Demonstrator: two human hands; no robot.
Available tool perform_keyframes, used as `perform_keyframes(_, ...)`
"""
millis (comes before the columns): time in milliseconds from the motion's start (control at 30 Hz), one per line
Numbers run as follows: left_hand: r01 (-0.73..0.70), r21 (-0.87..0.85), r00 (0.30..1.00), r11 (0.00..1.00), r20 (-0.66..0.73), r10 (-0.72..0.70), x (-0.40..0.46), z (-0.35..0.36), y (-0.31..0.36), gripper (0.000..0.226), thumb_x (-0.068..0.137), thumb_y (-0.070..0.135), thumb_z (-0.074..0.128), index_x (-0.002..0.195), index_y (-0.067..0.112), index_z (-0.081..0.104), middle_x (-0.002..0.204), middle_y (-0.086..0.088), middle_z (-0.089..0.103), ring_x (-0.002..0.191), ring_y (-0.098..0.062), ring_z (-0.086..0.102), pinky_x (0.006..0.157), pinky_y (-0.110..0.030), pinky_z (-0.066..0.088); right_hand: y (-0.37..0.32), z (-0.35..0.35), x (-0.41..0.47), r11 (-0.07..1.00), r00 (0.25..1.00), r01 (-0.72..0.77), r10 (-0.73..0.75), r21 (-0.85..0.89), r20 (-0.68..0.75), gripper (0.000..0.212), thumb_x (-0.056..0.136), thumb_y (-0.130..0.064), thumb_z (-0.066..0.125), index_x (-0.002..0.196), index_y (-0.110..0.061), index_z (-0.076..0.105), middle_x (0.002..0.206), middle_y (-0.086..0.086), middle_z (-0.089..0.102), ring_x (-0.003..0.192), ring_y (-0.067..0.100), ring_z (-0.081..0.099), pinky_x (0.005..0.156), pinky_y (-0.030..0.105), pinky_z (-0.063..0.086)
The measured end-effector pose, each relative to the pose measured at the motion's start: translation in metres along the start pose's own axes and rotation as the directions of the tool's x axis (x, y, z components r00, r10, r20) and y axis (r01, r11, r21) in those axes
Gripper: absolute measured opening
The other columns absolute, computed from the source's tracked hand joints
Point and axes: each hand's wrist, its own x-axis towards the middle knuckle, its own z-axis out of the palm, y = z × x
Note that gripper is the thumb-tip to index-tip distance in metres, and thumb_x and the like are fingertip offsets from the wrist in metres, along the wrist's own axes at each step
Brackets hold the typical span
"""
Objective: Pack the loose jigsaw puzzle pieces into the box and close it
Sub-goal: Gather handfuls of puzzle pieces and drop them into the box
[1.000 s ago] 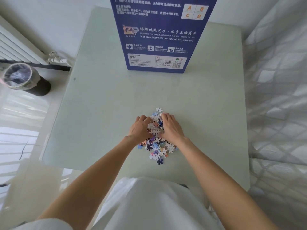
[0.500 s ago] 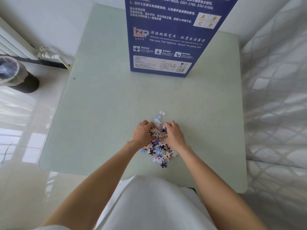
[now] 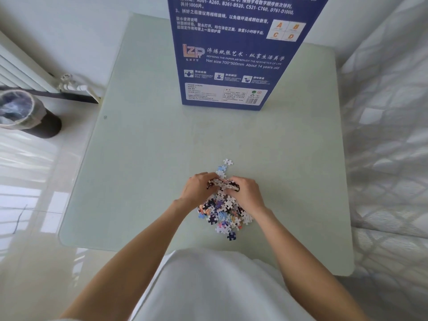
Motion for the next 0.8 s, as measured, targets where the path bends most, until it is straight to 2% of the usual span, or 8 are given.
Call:
perform_keyframes(67, 0.014, -0.004, 0.999, 1.0, -0.032, -0.015, -0.001, -0.002, -0.004, 0.028, 0.086, 0.026, 0.065, 0.113, 0.02, 0.064, 0.103, -0.001, 0.068, 0.086, -0.019, 0.064, 0.082, -0.03, 0.05, 0.003, -0.003, 0.0, 1.0, 1.0, -0.017, 0.017, 0.012, -0.014, 0.037, 0.084, -0.026, 0.068, 0.118, -0.013, 0.063, 0.103, 0.004, 0.071, 0.053, -0.003, 0.05, 0.067, 0.014, 0.038)
perform_keyframes(167, 0.041, -0.01, 0.996, 0.999, -0.076, -0.042, -0.005, -0.007, -0.014, 0.025, 0.086, 0.025, 0.066, 0.11, 0.019, 0.067, 0.1, -0.002, 0.069, 0.084, -0.018, 0.065, 0.077, -0.027, 0.05, 0.007, -0.007, 0.0, 0.996, 0.996, -0.081, 0.082, 0.024, -0.047, 0.04, 0.085, -0.029, 0.066, 0.12, -0.009, 0.062, 0.105, 0.008, 0.07, 0.062, 0.012, 0.059, 0.069, 0.016, 0.039)
perform_keyframes(267, 0.053, -0.02, 0.993, 0.998, -0.107, -0.055, -0.008, -0.016, -0.02, 0.025, 0.084, 0.026, 0.068, 0.108, 0.019, 0.069, 0.1, 0.0, 0.071, 0.078, -0.014, 0.066, 0.073, -0.021, 0.048, 0.006, -0.01, 0.0, 0.994, 0.994, -0.099, 0.101, 0.036, -0.04, 0.043, 0.086, -0.032, 0.066, 0.121, -0.009, 0.061, 0.096, 0.009, 0.071, 0.048, 0.001, 0.046, 0.065, 0.018, 0.042)
perform_keyframes(333, 0.022, -0.035, 0.99, 0.999, -0.136, -0.026, -0.008, -0.026, -0.017, 0.025, 0.082, 0.026, 0.07, 0.105, 0.019, 0.071, 0.098, 0.0, 0.072, 0.076, -0.013, 0.066, 0.071, -0.02, 0.048, 0.003, -0.016, -0.001, 0.996, 0.995, -0.087, 0.088, 0.029, -0.039, 0.042, 0.086, -0.034, 0.065, 0.12, -0.009, 0.062, 0.086, 0.007, 0.072, 0.041, -0.001, 0.041, 0.054, 0.012, 0.039)
perform_keyframes(400, -0.045, -0.043, 0.983, 0.998, -0.181, 0.036, -0.009, -0.041, -0.01, 0.023, 0.081, 0.028, 0.071, 0.103, 0.02, 0.072, 0.093, 0.001, 0.073, 0.072, -0.01, 0.066, 0.07, -0.022, 0.051, -0.007, -0.029, -0.004, 0.998, 0.997, -0.06, 0.061, 0.024, -0.051, 0.04, 0.086, -0.035, 0.064, 0.116, -0.01, 0.063, 0.073, 0.004, 0.07, 0.035, 0.002, 0.035, 0.045, 0.018, 0.04)
perform_keyframes(500, -0.175, -0.03, 0.945, 0.984, -0.284, 0.16, -0.008, -0.079, 0.01, 0.021, 0.081, 0.027, 0.071, 0.101, 0.022, 0.072, 0.088, 0.004, 0.072, 0.066, -0.003, 0.06, 0.068, -0.028, 0.054, -0.035, -0.067, -0.007, 0.999, 0.996, -0.005, 0.009, 0.05, -0.086, 0.037, 0.085, -0.033, 0.064, 0.115, -0.011, 0.064, 0.068, 0.003, 0.068, 0.037, 0.007, 0.049, 0.053, 0.027, 0.051)
perform_keyframes(633, -0.383, 0.044, 0.805, 0.923, -0.474, 0.357, 0.005, -0.152, 0.057, 0.02, 0.081, 0.024, 0.071, 0.101, 0.022, 0.072, 0.086, 0.005, 0.07, 0.061, -0.001, 0.055, 0.062, -0.022, 0.051, -0.076, -0.134, 0.003, 0.97, 0.984, 0.085, -0.045, 0.229, -0.174, 0.022, 0.08, -0.023, 0.071, 0.1, -0.014, 0.07, 0.072, 0.003, 0.068, 0.056, 0.01, 0.067, 0.052, 0.014, 0.048)
perform_keyframes(800, -0.573, 0.216, 0.534, 0.79, -0.633, 0.56, 0.031, -0.259, 0.133, 0.02, 0.084, 0.023, 0.068, 0.104, 0.021, 0.071, 0.092, 0.003, 0.07, 0.07, -0.005, 0.059, 0.065, -0.012, 0.048, -0.123, -0.209, 0.028, 0.874, 0.945, 0.255, -0.135, 0.414, -0.296, 0.016, 0.079, -0.014, 0.072, 0.093, -0.019, 0.067, 0.086, 0.006, 0.071, 0.069, 0.014, 0.069, 0.059, 0.029, 0.058)
